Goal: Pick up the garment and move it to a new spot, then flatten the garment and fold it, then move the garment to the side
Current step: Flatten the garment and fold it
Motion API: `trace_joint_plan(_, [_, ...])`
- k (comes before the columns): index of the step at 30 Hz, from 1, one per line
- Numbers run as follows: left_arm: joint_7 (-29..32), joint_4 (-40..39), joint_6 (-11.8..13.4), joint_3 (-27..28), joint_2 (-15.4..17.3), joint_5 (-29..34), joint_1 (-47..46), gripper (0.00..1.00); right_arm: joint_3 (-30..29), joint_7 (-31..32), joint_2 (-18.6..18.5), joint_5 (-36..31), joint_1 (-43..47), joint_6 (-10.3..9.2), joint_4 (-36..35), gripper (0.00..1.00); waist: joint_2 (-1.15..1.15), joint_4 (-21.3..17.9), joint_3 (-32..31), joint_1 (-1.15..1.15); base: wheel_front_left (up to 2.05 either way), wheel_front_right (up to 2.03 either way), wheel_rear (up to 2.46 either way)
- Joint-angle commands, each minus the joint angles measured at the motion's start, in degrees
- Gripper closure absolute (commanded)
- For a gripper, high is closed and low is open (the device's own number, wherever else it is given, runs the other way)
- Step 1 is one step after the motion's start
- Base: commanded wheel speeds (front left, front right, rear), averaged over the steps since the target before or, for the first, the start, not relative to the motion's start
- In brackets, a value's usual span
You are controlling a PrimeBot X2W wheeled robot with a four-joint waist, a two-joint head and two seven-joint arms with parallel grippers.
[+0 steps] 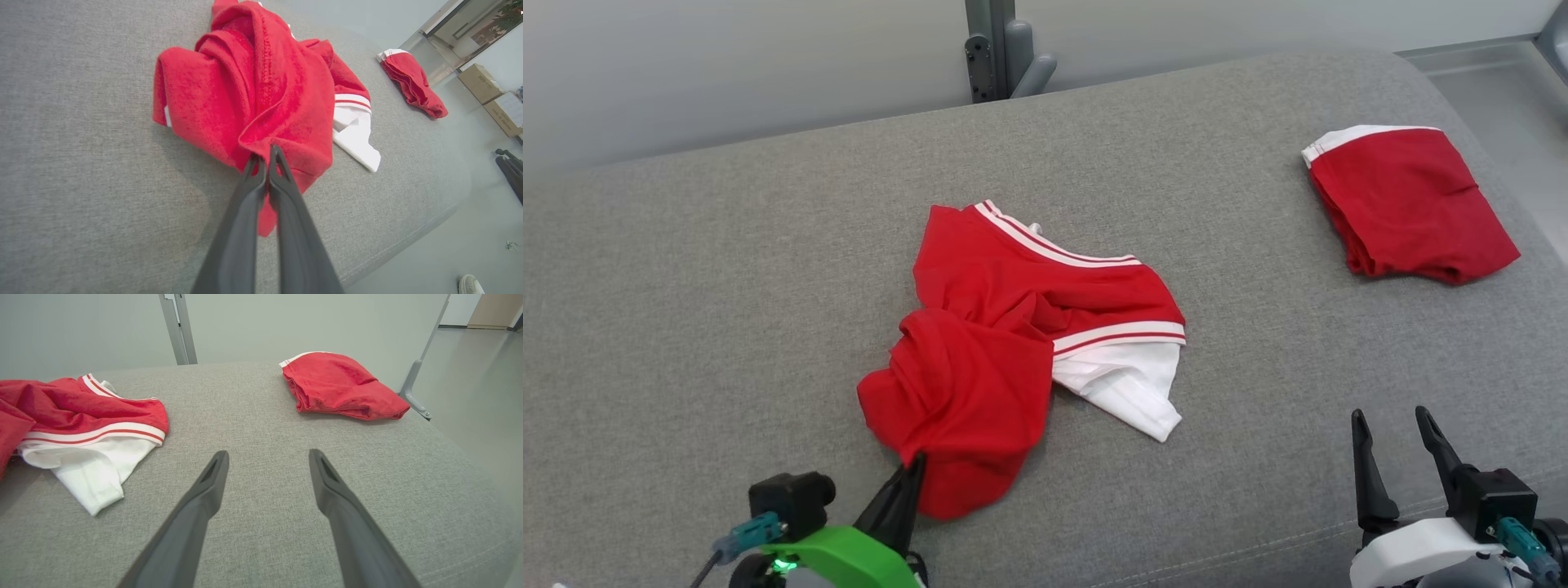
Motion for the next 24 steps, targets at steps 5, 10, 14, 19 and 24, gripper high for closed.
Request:
trace_joint_plan(5, [1.8, -8.3, -0.3, -0.7, 9.8, 0.4, 5.5, 1.0, -0.2, -0.2, 0.0, 0.0, 0.9, -0.09, 0.1, 0.0, 0.0, 1.5, -0.4, 0.0, 0.0, 0.0, 0.0])
trace_joint_plan(10, [0.8, -8.7, 0.7, -0.2, 12.9, -0.5, 10.8, 1.0, -0.4, -0.2, 0.0, 0.3, 0.9, -0.09, -0.1, 0.0, 0.0, 3.5, -0.2, 0.0, 0.0, 0.0, 0.0])
trace_joint_plan(14, [-0.7, -3.9, -0.2, 5.2, 11.3, 0.2, 14.0, 1.0, -0.2, -0.2, 0.1, 0.1, 1.6, -0.09, 0.2, 0.0, 0.0, 5.1, -0.7, 0.0, 0.0, 0.0, 0.0])
trace_joint_plan(19, [-0.8, 1.8, -3.9, 12.2, 7.6, 5.5, 18.2, 1.0, -0.2, -0.2, 0.0, -0.5, 1.6, -0.09, 0.1, 0.0, 0.0, 6.6, -1.3, 0.0, 0.0, 0.0, 0.0])
trace_joint_plan(24, [-0.8, 6.9, -8.2, 20.4, 3.2, 9.2, 20.5, 1.0, 0.0, -0.2, -0.3, -0.7, 2.1, -0.09, 0.2, 0.0, 0.0, 8.2, -1.6, 0.0, 0.0, 0.0, 0.0])
